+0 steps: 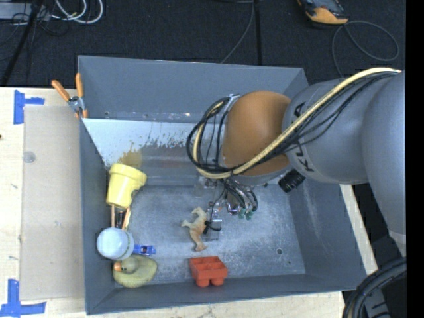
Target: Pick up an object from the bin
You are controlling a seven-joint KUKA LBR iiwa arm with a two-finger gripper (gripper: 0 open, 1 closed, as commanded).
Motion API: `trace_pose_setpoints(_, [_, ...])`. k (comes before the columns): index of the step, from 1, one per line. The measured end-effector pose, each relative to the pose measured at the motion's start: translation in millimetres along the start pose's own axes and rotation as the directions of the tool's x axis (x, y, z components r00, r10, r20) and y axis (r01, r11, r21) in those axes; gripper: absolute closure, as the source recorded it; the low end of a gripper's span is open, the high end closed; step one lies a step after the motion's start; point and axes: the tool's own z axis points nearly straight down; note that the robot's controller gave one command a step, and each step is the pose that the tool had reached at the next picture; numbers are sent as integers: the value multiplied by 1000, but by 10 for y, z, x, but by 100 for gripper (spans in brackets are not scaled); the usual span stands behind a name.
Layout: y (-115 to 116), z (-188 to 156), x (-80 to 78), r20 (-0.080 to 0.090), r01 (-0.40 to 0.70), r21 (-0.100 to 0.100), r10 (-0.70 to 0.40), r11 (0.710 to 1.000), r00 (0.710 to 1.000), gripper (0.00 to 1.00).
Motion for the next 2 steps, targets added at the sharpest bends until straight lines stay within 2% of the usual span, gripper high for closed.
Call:
trace_pose_setpoints(1, [-3, -47, -16, 7, -2, -1, 2, 1000, 1000, 0])
trace_pose_setpoints(2, [-25, 591, 43, -3, 192, -3, -192, 981, 981, 100])
